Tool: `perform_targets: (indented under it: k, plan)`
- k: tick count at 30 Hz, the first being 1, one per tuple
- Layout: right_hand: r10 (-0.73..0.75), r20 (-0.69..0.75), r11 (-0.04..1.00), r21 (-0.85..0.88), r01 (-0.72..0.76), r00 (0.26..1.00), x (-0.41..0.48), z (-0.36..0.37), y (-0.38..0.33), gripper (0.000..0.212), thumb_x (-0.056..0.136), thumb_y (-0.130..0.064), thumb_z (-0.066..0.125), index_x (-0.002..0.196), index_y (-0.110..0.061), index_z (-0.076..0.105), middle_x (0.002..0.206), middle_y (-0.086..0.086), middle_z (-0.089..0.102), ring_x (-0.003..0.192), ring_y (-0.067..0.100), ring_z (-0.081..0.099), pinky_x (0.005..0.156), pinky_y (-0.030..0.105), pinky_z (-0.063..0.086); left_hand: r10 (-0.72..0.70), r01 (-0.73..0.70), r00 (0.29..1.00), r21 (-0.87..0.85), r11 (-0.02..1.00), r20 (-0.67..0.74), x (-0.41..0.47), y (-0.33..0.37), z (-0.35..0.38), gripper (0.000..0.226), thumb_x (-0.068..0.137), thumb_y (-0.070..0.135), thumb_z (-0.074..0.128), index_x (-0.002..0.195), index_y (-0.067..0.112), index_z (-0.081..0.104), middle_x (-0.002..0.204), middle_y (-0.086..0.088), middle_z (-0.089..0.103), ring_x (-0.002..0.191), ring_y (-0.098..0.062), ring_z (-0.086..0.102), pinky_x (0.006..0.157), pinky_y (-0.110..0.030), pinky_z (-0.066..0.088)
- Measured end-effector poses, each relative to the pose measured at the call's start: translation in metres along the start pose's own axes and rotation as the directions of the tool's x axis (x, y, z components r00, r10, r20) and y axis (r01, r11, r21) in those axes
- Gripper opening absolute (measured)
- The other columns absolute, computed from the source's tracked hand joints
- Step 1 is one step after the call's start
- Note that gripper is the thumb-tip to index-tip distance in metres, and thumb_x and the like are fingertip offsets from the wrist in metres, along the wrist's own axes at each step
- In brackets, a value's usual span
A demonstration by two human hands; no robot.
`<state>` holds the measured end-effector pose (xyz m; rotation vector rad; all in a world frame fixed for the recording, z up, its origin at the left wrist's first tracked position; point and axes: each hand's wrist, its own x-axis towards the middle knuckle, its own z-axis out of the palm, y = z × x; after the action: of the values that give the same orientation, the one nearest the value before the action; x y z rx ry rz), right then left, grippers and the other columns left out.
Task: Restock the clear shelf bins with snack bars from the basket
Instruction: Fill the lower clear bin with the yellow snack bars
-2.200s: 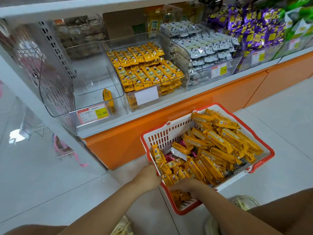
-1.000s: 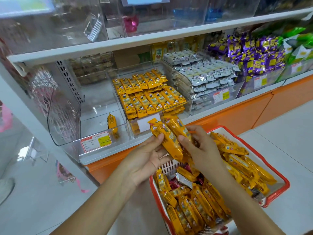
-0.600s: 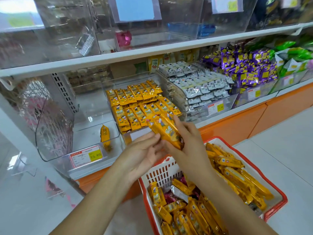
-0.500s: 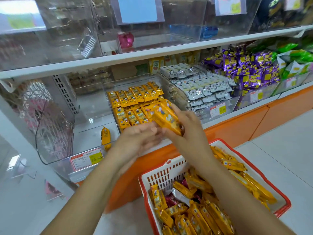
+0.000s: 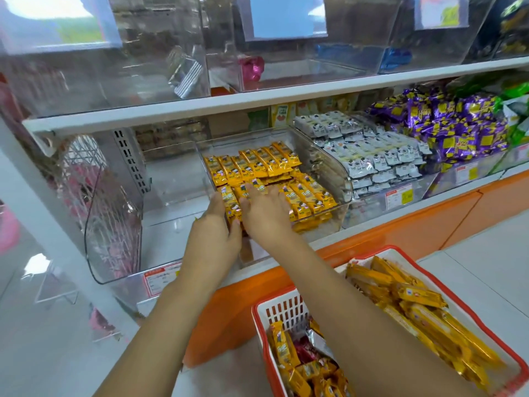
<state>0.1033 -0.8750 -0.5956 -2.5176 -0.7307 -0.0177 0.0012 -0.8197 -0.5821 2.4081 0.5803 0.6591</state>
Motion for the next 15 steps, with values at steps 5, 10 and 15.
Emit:
perform_targets:
  k: [5,10,15]
  plan:
    - [-0.068,0.061,0.994,0.089,0.062,0.996,-0.003,-0.006,0.005,0.046,0.104,-0.029,0.03,0.148,-0.017,0.031,0.148,0.023,0.031,0.137,0.036,0.028,0.108,0.043,0.027,0.052,-0.054,0.998,0.052,0.997,0.023,-0.008,-0.002,-0.004,0.053,0.094,0.016,0.051,0.144,0.015,0.032,0.112,-0.015,0.065,0.101,-0.031,0.063,0.079,-0.035,0.049]
    - [-0.126,-0.096,0.955,0.257,0.147,0.987,-0.021,-0.03,0.024,0.036,0.102,-0.023,0.04,0.133,-0.01,0.053,0.135,0.01,0.052,0.115,0.022,0.055,0.09,0.028,0.042,0.146,-0.147,0.989,0.084,0.985,0.023,-0.029,0.0,-0.009,0.048,0.095,0.019,0.05,0.141,0.015,0.038,0.086,-0.006,0.062,0.084,-0.026,0.061,0.059,-0.021,0.036]
    - [-0.133,-0.338,0.925,0.296,0.24,0.932,-0.073,-0.052,0.067,0.033,0.099,-0.021,0.048,0.066,-0.021,0.048,0.066,-0.005,0.047,0.059,0.006,0.042,0.053,0.016,0.028,0.227,-0.224,0.973,0.075,0.972,-0.04,-0.056,0.003,-0.005,0.028,0.092,0.011,0.055,0.118,0.011,0.063,0.109,-0.011,0.068,0.097,-0.03,0.063,0.078,-0.031,0.044]
